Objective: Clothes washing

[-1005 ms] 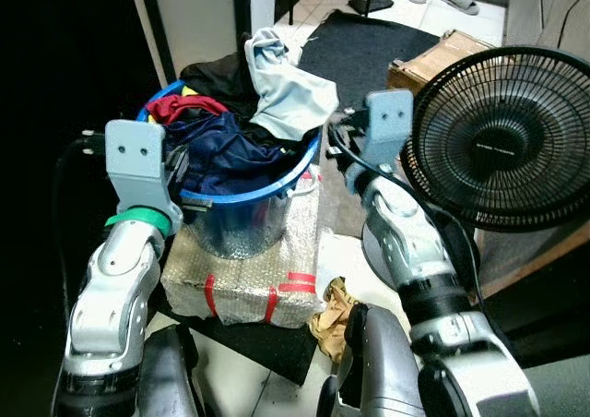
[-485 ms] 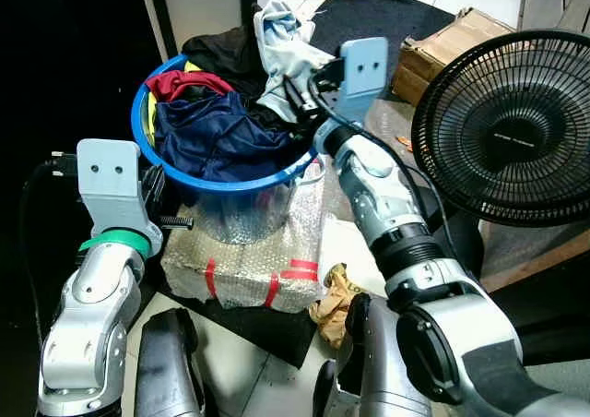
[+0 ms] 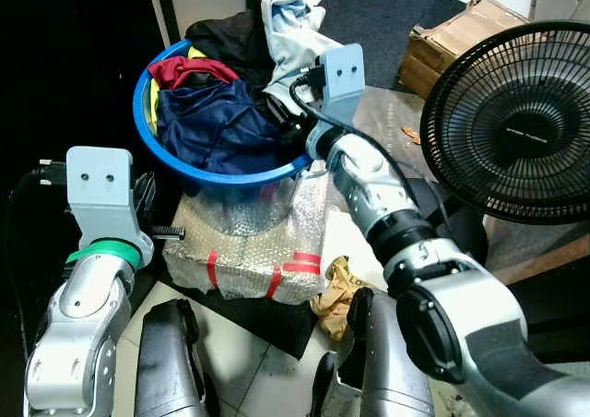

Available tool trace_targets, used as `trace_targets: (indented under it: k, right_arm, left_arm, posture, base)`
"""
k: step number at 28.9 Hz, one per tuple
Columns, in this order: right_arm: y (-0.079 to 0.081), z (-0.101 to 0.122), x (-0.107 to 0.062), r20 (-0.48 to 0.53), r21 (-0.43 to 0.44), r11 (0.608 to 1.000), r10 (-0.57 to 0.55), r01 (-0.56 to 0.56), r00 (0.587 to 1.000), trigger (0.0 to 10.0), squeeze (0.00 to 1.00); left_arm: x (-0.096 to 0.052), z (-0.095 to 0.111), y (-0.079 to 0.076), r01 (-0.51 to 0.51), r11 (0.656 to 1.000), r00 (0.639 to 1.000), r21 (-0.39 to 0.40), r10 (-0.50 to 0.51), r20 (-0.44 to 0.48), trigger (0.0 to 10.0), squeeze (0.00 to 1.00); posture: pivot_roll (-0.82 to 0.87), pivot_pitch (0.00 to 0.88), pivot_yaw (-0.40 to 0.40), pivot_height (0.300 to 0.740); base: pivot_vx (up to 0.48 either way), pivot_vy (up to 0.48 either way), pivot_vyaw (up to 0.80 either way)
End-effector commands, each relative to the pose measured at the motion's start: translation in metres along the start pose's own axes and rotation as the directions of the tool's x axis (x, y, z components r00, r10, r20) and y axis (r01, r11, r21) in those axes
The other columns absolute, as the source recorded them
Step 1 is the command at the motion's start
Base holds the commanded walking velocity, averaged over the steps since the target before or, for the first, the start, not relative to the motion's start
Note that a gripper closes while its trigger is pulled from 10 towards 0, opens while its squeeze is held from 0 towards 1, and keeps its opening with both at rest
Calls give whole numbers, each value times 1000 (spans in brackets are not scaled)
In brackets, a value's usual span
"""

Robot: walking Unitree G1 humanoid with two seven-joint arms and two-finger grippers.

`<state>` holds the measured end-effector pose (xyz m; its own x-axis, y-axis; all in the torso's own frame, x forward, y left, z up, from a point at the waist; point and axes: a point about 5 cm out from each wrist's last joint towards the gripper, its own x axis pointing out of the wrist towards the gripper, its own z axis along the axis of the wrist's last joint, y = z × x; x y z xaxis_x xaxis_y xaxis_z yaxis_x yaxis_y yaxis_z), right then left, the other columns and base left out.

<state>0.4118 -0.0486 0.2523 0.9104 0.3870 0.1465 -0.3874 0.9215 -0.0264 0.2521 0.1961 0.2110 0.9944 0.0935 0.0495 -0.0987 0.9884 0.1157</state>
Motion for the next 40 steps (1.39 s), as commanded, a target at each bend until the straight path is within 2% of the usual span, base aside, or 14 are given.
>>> trace_targets:
  k: [1, 3, 5, 6, 7, 8, 10, 12, 13, 16, 18, 20, 30, 40]
  right_arm:
    - [-10, -31, -8, -148, -1, 998, -60, 61, 987, 10000, 1000]
    - [-25, -35, -11, -194, -54, 990, -137, 128, 971, 10000, 1000]
    - [-25, -35, -11, -194, -54, 990, -137, 128, 971, 10000, 1000]
    - [-31, -34, -12, -194, -71, 984, -171, 160, 966, 10000, 1000]
    - [-39, -32, -13, -184, -78, 977, -210, 199, 960, 10000, 0]
    - [-47, -29, -15, -169, -72, 968, -249, 240, 953, 0, 0]
    - [-47, -29, -15, -169, -72, 968, -249, 240, 953, 0, 0]
    - [-54, -26, -16, -155, -60, 959, -284, 277, 946, 0, 0]
    - [-57, -25, -16, -156, 0, 955, -294, 298, 943, 0, 0]
    - [-59, -24, -16, -158, 44, 950, -299, 310, 941, 0, 0]
    - [-58, -26, -16, -184, 179, 932, -284, 316, 941, 0, 0]
    - [-55, -27, -15, -196, 240, 918, -271, 315, 942, 0, 0]
    - [-54, -23, -14, -172, 304, 902, -266, 308, 948, 0, 0]
    - [-53, -31, -16, -204, 340, 887, -255, 312, 945, 0, 0]
  left_arm:
    - [-4, -3, 2, -13, 1000, 1000, 14, 13, -21, 10000, 0]
    - [-6, -3, 1, -12, 1000, 999, 16, 12, -31, 10000, 0]
    - [-6, -3, 1, -12, 1000, 999, 16, 12, -31, 10000, 0]
    - [-7, -3, 1, -12, 1000, 999, 16, 12, -34, 10000, 0]
    - [-7, -3, 1, -12, 1000, 999, 16, 12, -37, 10000, 0]
    - [-8, -4, 0, -11, 1000, 999, 16, 12, -40, 10000, 0]
    - [-8, -4, 0, -11, 1000, 999, 16, 12, -40, 10000, 0]
    - [-9, -4, 0, -11, 1000, 999, 16, 12, -45, 10000, 0]
    - [-9, -4, 0, -12, 1000, 999, 17, 13, -49, 10000, 0]
    - [-10, -4, 1, -12, 1000, 999, 18, 13, -52, 10000, 0]
    - [-11, -4, 1, -15, 1000, 998, 20, 16, -57, 10000, 0]
    - [-11, -5, 2, -17, 1000, 998, 21, 18, -60, 10000, 0]
    - [-12, -5, 2, -17, 1000, 997, 25, 19, -69, 10000, 0]
    - [-13, -6, 2, -16, 999, 997, 30, 18, -74, 10000, 0]
  posture:
    - [237, 324, -51, 321]
    - [238, 334, -48, 321]
    - [238, 334, -48, 321]
    - [238, 337, -48, 321]
    - [239, 339, -46, 321]
    - [241, 341, -44, 321]
    - [241, 341, -44, 321]
    - [241, 341, -44, 321]
    - [244, 344, -41, 321]
    - [244, 344, -41, 321]
    - [245, 347, -40, 321]
    - [245, 347, -40, 321]
    - [245, 350, -33, 321]
    - [246, 342, -32, 321]
  base:
    - [0, 0, 0]
    - [0, 0, 0]
    - [0, 0, 0]
    - [0, 0, 0]
    - [0, 0, 0]
    - [0, 0, 0]
    - [0, 0, 0]
    - [0, 0, 0]
    - [0, 0, 0]
    - [0, 0, 0]
    - [0, 0, 0]
    - [0, 0, 0]
    - [0, 0, 0]
    - [0, 0, 0]
